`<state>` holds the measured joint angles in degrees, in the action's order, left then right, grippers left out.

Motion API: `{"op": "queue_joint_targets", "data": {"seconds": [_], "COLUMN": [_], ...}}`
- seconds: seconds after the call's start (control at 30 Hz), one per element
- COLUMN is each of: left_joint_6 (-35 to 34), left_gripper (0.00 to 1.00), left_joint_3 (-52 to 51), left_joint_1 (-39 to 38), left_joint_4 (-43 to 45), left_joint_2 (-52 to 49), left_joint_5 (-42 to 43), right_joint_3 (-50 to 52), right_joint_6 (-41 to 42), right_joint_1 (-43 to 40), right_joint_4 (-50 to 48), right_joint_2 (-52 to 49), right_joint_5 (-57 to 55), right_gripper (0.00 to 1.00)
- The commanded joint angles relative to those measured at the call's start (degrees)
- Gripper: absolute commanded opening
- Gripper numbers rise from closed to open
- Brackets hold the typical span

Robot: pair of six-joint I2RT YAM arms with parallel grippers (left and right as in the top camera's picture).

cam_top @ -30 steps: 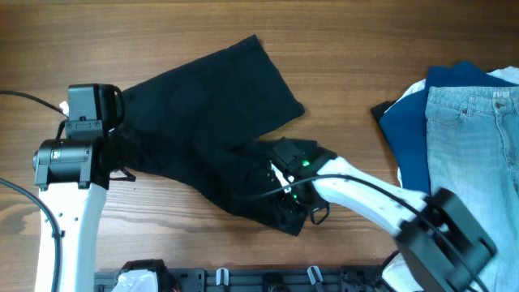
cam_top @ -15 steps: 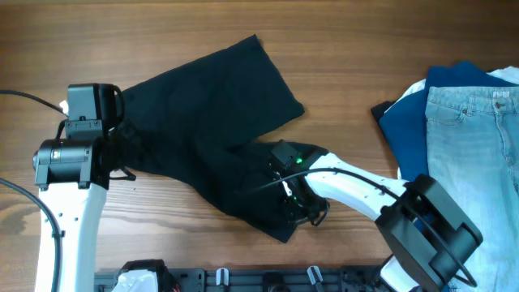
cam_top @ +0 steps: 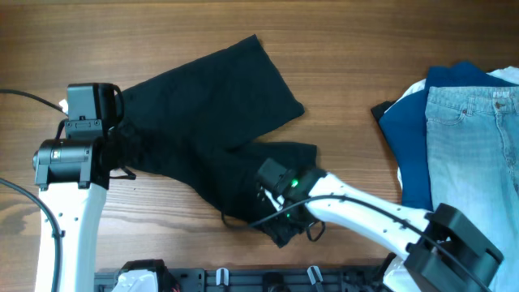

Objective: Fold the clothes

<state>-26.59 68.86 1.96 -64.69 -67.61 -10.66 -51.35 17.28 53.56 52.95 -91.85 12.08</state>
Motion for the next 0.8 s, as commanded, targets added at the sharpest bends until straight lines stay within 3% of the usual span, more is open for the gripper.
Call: {"op": "queue_joint_targets", "data": {"seconds": [0.0,0.07,0.13,0.37,0.4,0.63,0.77], "left_joint_6": [0.7,0.7,0.7,0.7,0.7,0.7,0.7], "left_gripper": [0.09,0.1,0.1,0.1,0.1,0.08,0.06], "left_joint_3": [0.9,0.9,0.9,0.9,0.9,0.9,0.9], "left_joint_1": [-0.2,-0.2,-0.2,-0.2,-0.2,-0.2,-0.2], "left_joint_4": [0.3,0.2,0.3,0.4,0.4,0.3,0.0], "left_joint_2": [-0.1,-0.1,-0.1,-0.1,-0.1,0.0,0.8], "left_joint_5": [-0.2,-0.3,-0.3,-0.3,-0.3,-0.3,-2.4], "right_joint_3": [-0.3,-1.3,-1.8,-2.3,-2.9,-13.0,-22.2], "right_joint_6": [2.4,2.4,2.4,4.5,4.5,4.2,8.7], "right_joint_1": [1.3,1.3,1.3,1.2,1.2,-0.7,-7.9], "right_joint_4": [-0.9,-0.3,0.0,0.6,1.0,9.0,13.9], "right_joint_2": [-5.4,-8.1,-9.0,-9.0,-8.7,-0.2,5.8], "right_joint_5": [-5.5,-4.8,-4.8,-4.9,-4.9,-4.6,-4.3], "right_gripper": [0.78,0.73,0.52,0.18,0.07,0.04,0.04]}}
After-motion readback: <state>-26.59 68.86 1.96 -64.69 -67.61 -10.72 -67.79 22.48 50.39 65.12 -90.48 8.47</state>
